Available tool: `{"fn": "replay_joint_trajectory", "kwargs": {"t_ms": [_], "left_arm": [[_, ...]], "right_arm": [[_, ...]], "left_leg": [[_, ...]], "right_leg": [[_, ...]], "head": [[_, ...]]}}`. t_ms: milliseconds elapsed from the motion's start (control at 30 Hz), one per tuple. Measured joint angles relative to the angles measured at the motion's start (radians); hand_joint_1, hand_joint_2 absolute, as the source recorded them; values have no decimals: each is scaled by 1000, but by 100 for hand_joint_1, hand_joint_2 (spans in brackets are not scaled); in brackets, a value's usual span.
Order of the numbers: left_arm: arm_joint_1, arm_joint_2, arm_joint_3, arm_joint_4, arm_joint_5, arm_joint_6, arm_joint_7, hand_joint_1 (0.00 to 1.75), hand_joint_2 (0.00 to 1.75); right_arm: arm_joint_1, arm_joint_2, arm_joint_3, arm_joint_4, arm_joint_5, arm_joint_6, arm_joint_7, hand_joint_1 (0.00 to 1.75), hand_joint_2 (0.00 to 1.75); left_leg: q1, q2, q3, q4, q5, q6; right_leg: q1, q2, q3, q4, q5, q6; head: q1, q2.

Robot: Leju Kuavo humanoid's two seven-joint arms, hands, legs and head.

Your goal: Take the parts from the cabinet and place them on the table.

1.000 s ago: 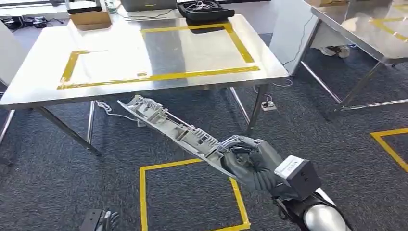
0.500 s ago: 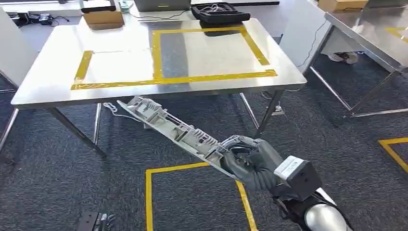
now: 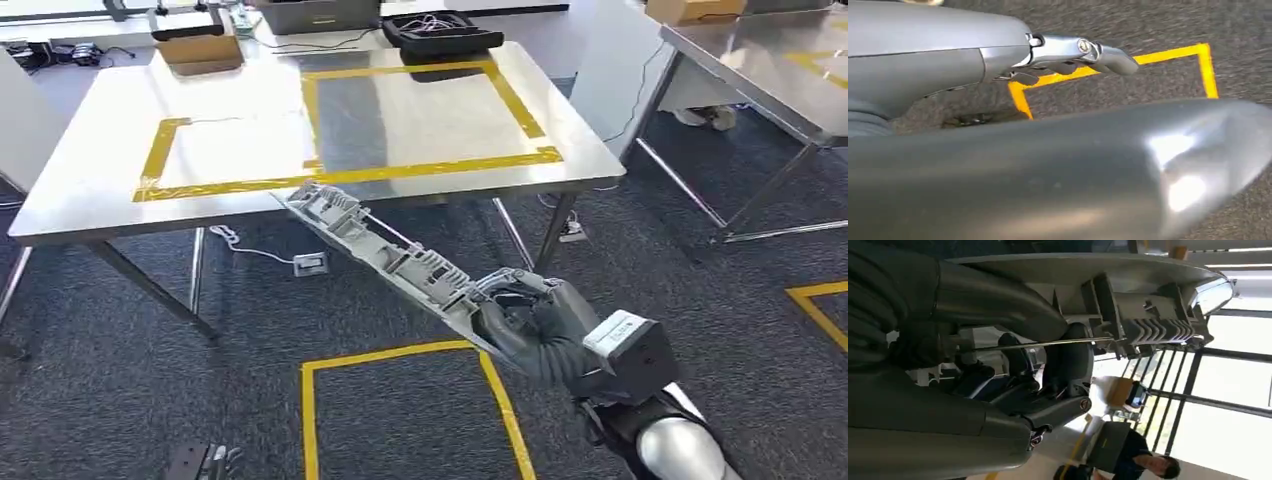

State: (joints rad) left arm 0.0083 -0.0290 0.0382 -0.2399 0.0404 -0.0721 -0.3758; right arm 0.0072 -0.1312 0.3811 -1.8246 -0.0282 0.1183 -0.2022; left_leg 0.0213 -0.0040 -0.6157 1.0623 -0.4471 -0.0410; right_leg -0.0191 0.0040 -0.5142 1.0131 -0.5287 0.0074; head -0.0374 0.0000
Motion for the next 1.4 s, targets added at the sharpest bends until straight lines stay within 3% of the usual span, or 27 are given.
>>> {"fn": "replay_joint_trajectory", "kwargs": {"t_ms": [33, 67, 167, 200, 233, 300, 333, 367, 400, 500, 533, 633, 700, 767, 833, 867, 900, 933, 1000, 1067, 1133, 1200, 1233, 1300, 1333, 1367, 1400], "left_arm": [[-2, 1, 0, 1, -4, 0, 0, 0, 0], [-4, 1, 0, 1, -8, 0, -1, 0, 0], [-5, 7, 0, -2, -21, -2, 5, 0, 0], [-7, 8, 0, -3, -24, -3, 6, 0, 0], [-11, 8, -1, -3, -27, -3, 10, 0, 0], [-16, 6, -2, -3, -31, -6, 23, 0, 0], [-18, 5, -3, -3, -31, -7, 27, 0, 0], [-20, 4, -2, -3, -31, -8, 32, 0, 0], [-24, 3, -2, -3, -30, -8, 37, 0, 0], [-35, -5, -2, -11, -25, -10, 40, 0, 0], [-41, -8, -2, -11, -22, -10, 40, 0, 0], [-47, -14, -2, -13, -22, -10, 41, 0, 0], [-51, -17, -2, -20, -21, -10, 41, 0, 0], [-59, -19, -2, -21, -18, -10, 40, 0, 0], [-60, -19, -2, -21, -13, -10, 40, 0, 0], [-59, -20, -2, -21, -11, -10, 40, 0, 0], [-59, -20, -2, -21, -11, -11, 40, 0, 0], [-60, -19, -2, -21, -11, -12, 39, 0, 0], [-60, -18, -2, -22, -11, -14, 39, 0, 0], [-61, -18, -2, -20, -12, -16, 39, 0, 0], [-58, -16, -2, -20, -14, -16, 40, 0, 0], [-57, -14, -2, -21, -18, -16, 40, 0, 0], [-59, -10, -2, -21, -22, -16, 40, 0, 0], [-61, -8, -1, -21, -26, -18, 40, 0, 0], [-59, -7, -2, -21, -30, -18, 42, 0, 0], [-58, -6, -1, -19, -31, -19, 45, 0, 0], [-57, -6, -2, -19, -31, -19, 47, 0, 0]], "right_arm": [[-2, 1, -7, 0, 5, -4, 3, 175, 175], [-3, 1, -13, 0, 10, -6, 5, 175, 175], [2, 1, -42, -5, 35, -13, 14, 175, 175], [5, 1, -52, -10, 42, -14, 17, 175, 175], [7, 1, -62, -15, 46, -16, 18, 175, 175], [8, 1, -82, -17, 50, -16, 18, 175, 175], [12, 1, -90, -17, 51, -16, 17, 175, 175], [14, 1, -96, -17, 54, -14, 17, 175, 175], [16, 1, -102, -17, 55, -11, 17, 175, 175], [12, 1, -112, -17, 56, -3, 16, 175, 175], [9, 1, -111, -16, 57, 1, 16, 175, 175], [6, 5, -111, -17, 63, 15, 19, 175, 175], [7, 9, -110, -17, 67, 18, 22, 175, 175], [2, 14, -105, -17, 71, 24, 18, 175, 175], [-1, 17, -100, -17, 74, 27, 17, 175, 175], [-1, 19, -100, -17, 73, 27, 17, 175, 175], [-1, 20, -99, -17, 72, 27, 18, 175, 175], [-1, 21, -98, -17, 70, 26, 18, 175, 175], [-2, 24, -98, -18, 70, 22, 19, 175, 175], [-5, 24, -98, -18, 70, 12, 18, 175, 175], [-5, 23, -99, -18, 68, 7, 17, 175, 175], [-6, 23, -101, -18, 67, 5, 16, 175, 175], [-7, 23, -102, -18, 66, 3, 16, 175, 175], [-7, 23, -104, -22, 65, -2, 14, 175, 175], [-6, 23, -104, -22, 65, -4, 14, 175, 175], [-3, 23, -105, -22, 65, -5, 15, 175, 175], [1, 23, -105, -22, 65, -5, 16, 175, 175]], "left_leg": [[-6, -1, 13, -23, -10, 7], [-6, -1, 7, -17, -14, 25], [-7, -3, 9, -21, -20, 50], [-6, -3, 14, -23, -21, 58], [-6, -3, 15, -23, -24, 63], [-8, -1, 19, -23, -30, 70], [-11, 0, 21, -23, -33, 72], [-12, -1, 26, -23, -36, 72], [-13, -2, 32, -23, -41, 72], [-14, -5, 57, -23, -56, 65], [-20, -5, 55, -20, -61, 57], [-15, -4, 56, -29, -61, 41], [-16, -3, 59, -22, -69, 29], [-15, -1, 9, 86, -123, 20], [-13, -1, -78, 242, -181, 13], [-13, -1, -106, 278, -177, 11], [-12, -1, -108, 264, -148, 10], [-11, -1, -86, 200, -96, 10], [-10, 0, -15, 26, 8, 15], [-14, -1, 10, -29, -11, 30], [-16, -1, 6, -32, -17, 47], [-10, -4, 25, -37, -20, 61], [-10, -4, 34, -39, -24, 68], [-11, -4, 39, -39, -32, 73], [-11, -4, 42, -39, -36, 73], [-11, -3, 48, -38, -43, 71], [-11, -4, 57, -38, -49, 70]], "right_leg": [[6, 1, -4, 8, -6, 9], [6, 1, -5, 5, -5, 14], [2, 0, 2, -3, -12, 33], [1, 0, -2, 18, -21, 37], [1, -1, -30, 70, -47, 39], [3, -1, -130, 243, -116, 42], [3, -1, -180, 317, -131, 42], [3, -1, -201, 336, -117, 40], [4, -1, -199, 308, -79, 36], [12, -1, -104, 54, 85, 14], [18, -3, -92, 32, 67, 9], [23, 2, -93, 20, 60, 2], [10, 2, -76, 1, 65, -8], [9, -2, -65, -2, 59, -18], [10, -3, -57, -2, 51, -23], [10, -2, -53, -1, 47, -23], [10, -1, -46, -1, 42, -22], [9, 1, -37, 0, 35, -19], [9, 1, -17, 2, 20, -12], [15, 3, -21, 7, 9, 1], [16, 3, -19, 10, 18, 16], [14, 1, -13, 15, 7, 24], [12, 0, -25, 54, -8, 29], [10, 0, -111, 200, -74, 39], [10, 0, -154, 265, -100, 38], [10, 0, -200, 323, -110, 37], [9, 0, -212, 316, -85, 38]], "head": [[-5, 0], [-1, 0], [0, 0], [0, 0], [0, 0], [1, 0], [1, 0], [1, 0], [1, 0], [1, 0], [0, 0], [2, 0], [2, 0], [1, 0], [1, 0], [1, 0], [1, 0], [1, 0], [1, 0], [0, 0], [3, 0], [3, 0], [4, 0], [7, 0], [6, 0], [6, 0], [7, 0]]}}
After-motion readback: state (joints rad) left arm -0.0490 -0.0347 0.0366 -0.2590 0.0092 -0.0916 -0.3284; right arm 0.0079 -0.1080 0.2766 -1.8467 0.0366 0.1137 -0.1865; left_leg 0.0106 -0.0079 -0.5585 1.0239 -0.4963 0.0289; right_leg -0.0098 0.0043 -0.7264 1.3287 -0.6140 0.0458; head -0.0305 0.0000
